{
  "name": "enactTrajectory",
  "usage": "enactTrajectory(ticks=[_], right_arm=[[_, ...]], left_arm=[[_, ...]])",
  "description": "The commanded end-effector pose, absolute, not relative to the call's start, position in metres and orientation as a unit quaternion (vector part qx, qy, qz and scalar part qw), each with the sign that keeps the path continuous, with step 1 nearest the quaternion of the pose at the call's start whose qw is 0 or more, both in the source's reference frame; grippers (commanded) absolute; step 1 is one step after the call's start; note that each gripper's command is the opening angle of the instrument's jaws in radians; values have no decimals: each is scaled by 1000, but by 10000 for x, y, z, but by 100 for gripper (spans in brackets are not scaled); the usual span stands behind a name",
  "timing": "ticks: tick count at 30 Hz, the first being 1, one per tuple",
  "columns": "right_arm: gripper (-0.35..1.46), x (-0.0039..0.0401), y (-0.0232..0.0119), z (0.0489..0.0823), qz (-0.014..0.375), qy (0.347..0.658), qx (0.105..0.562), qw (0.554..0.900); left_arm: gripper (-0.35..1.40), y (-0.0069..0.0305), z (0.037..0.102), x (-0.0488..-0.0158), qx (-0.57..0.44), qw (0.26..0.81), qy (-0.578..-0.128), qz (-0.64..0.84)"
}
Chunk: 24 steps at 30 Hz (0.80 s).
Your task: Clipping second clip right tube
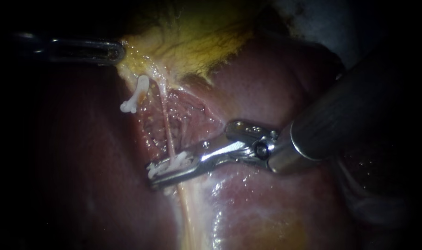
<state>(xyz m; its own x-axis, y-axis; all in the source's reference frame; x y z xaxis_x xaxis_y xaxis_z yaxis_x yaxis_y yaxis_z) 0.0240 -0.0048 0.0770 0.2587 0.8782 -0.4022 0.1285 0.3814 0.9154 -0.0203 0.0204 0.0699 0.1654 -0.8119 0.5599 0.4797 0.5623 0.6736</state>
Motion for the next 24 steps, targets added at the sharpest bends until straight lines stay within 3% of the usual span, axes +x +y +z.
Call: enactTrajectory(ticks=[1,3,6,9,16,24], right_arm=[[9,239,-47,770,295,533,472,637],[14,239,-46,768,295,533,472,637],[39,238,-42,765,297,533,473,636],[52,237,-36,759,302,531,474,635],[60,226,-24,747,288,496,455,682],[60,211,-3,737,291,492,459,680]], left_arm=[[-35,204,699,-202,174,743,-478,-434],[-35,204,699,-202,174,743,-478,-434],[-35,204,699,-202,174,743,-478,-434],[-35,204,699,-203,174,743,-478,-434],[-35,204,699,-202,174,743,-478,-434],[-35,204,698,-202,173,743,-478,-435]])
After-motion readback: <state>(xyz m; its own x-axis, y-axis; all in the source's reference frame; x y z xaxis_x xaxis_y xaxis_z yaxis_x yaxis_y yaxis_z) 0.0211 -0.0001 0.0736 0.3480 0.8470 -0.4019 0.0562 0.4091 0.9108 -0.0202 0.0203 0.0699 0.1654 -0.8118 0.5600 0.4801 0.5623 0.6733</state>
